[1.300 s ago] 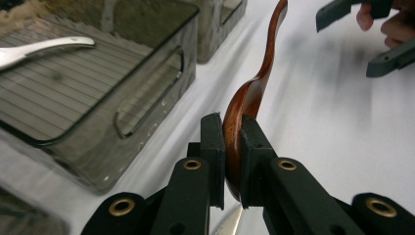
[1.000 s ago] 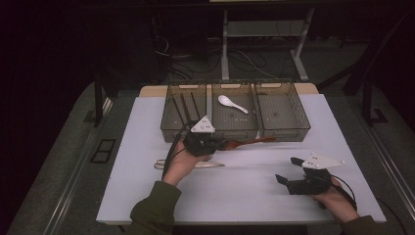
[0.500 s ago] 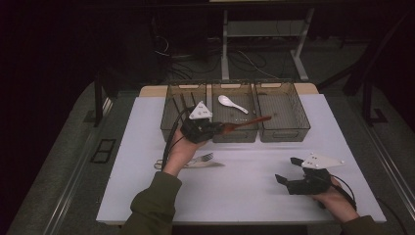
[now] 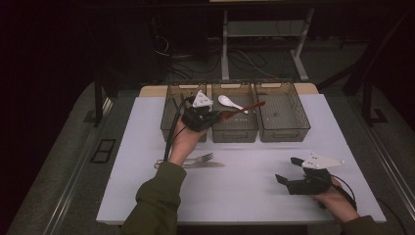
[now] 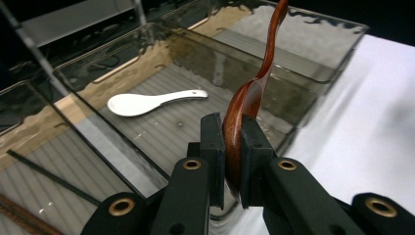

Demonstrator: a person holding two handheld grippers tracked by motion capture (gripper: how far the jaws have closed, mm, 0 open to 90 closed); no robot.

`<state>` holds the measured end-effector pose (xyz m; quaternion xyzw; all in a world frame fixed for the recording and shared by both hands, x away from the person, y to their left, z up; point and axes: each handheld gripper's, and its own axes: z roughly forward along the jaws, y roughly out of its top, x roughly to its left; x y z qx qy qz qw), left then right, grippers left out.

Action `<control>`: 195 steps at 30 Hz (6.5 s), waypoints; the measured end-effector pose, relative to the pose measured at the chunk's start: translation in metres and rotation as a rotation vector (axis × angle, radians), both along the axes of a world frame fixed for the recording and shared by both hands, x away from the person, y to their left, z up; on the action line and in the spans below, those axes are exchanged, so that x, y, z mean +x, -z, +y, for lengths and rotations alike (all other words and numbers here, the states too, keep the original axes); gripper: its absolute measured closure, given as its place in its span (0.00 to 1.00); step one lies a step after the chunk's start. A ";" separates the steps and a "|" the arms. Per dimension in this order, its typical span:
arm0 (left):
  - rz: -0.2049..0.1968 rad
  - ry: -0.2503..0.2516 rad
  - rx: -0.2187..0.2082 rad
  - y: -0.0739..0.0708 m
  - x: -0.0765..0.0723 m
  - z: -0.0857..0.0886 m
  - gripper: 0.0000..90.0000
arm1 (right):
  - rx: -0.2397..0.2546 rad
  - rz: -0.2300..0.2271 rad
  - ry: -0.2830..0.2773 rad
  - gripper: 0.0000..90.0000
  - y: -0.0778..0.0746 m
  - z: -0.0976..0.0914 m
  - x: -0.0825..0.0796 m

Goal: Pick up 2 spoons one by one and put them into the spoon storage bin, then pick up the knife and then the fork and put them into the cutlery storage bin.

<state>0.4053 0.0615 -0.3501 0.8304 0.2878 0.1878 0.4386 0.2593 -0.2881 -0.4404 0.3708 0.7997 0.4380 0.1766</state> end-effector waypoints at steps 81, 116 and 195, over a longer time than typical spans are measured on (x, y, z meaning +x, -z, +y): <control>0.068 0.116 -0.070 0.014 -0.028 0.018 0.35 | 0.005 0.008 0.013 0.16 0.001 -0.001 0.004; 0.163 0.208 0.077 0.067 -0.072 0.108 0.64 | -0.007 0.008 -0.002 0.16 0.001 0.000 0.002; 0.139 0.384 0.025 0.061 -0.092 0.090 0.88 | 0.055 0.080 0.013 0.17 -0.002 -0.004 0.005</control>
